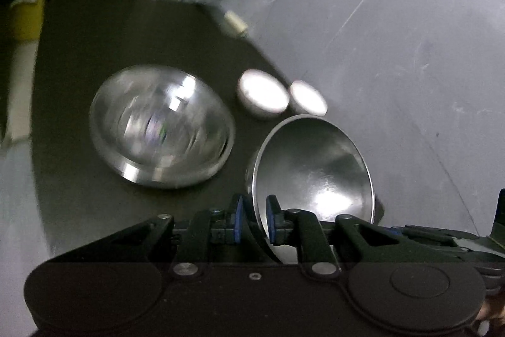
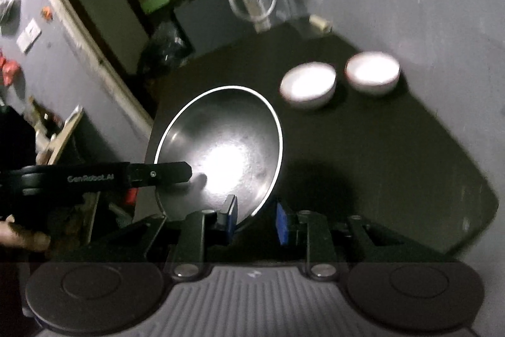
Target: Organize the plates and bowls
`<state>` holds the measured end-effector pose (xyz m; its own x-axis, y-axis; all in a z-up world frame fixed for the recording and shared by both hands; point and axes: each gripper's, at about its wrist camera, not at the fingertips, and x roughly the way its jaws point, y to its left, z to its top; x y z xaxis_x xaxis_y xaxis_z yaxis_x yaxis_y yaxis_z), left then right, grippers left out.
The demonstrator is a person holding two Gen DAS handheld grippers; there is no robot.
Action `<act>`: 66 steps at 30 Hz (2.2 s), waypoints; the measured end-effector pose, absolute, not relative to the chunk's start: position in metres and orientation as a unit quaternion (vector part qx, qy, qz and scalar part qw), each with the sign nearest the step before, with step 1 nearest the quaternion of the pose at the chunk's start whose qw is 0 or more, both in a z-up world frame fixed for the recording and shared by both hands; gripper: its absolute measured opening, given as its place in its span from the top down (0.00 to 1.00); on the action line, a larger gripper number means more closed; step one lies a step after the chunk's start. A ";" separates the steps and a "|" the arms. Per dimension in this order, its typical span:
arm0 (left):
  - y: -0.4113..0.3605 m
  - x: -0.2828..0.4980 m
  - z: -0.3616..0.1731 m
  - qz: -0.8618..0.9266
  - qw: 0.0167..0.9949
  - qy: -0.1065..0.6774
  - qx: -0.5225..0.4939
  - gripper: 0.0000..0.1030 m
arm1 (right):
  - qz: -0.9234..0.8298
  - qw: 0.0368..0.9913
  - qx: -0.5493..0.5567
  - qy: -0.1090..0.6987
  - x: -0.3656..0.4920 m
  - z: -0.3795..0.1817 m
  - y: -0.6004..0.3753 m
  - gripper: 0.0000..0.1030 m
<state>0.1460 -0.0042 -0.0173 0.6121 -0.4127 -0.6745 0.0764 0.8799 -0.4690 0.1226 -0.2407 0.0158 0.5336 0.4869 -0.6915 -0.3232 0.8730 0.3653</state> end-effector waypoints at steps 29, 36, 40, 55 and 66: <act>0.030 0.120 -0.050 -0.058 0.811 0.538 -0.222 0.79 | 0.306 0.787 0.007 0.535 0.134 -0.013 -0.181 0.72; 0.035 0.116 -0.039 -0.016 0.823 0.533 -0.196 0.52 | 0.304 0.791 -0.018 0.531 0.136 -0.009 -0.181 0.63; 0.037 0.111 -0.026 0.008 0.835 0.522 -0.174 0.38 | 0.304 0.801 -0.030 0.515 0.136 -0.002 -0.185 0.53; 0.025 0.150 0.023 -0.009 0.877 0.464 -0.128 0.01 | 0.268 0.877 0.007 0.399 0.156 0.028 -0.226 0.00; -0.019 0.241 0.041 -0.041 0.901 0.419 -0.101 0.01 | 0.182 0.895 0.092 0.397 0.209 -0.005 -0.274 0.00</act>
